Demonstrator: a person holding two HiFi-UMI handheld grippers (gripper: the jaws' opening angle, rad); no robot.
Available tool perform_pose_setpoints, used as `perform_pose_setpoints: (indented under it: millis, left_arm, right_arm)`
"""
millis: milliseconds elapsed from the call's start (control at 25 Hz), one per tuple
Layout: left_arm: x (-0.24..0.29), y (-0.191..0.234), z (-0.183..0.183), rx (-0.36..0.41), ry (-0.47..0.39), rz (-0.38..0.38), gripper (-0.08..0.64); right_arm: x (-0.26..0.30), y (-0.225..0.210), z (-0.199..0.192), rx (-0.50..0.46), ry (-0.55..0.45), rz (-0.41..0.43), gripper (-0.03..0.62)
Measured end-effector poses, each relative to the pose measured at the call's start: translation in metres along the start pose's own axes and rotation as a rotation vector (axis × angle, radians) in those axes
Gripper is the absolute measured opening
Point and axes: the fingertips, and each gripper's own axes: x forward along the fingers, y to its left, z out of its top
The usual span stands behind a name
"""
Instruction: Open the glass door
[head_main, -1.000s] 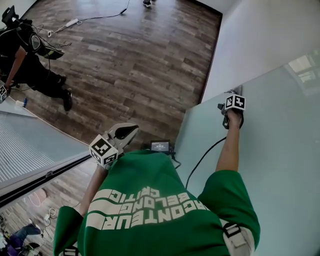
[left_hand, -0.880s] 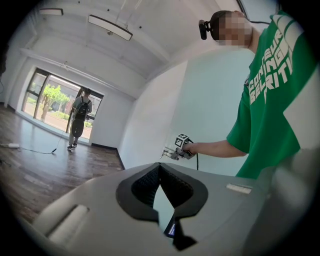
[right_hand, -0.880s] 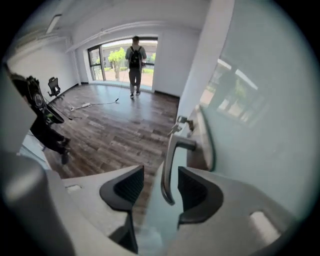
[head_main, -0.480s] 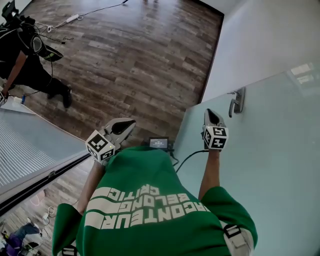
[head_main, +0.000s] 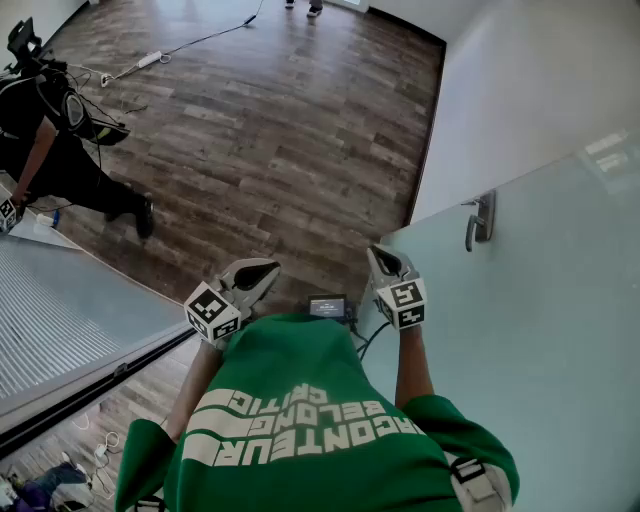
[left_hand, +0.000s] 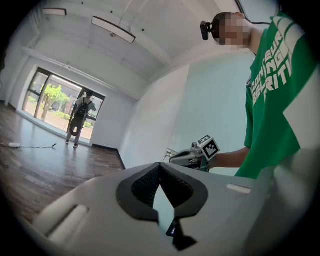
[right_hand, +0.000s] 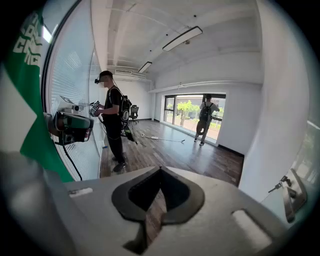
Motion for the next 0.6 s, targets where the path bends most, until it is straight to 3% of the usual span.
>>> perform_pose_setpoints:
  millis: [600]
  left_arm:
    - [0.0071,0.0031,-0.0028,-0.004,-0.006,0.014,0.014]
  right_arm:
    - [0.0067,-0.0034,-0.0108,-0.032,0.023,0.012,-0.008]
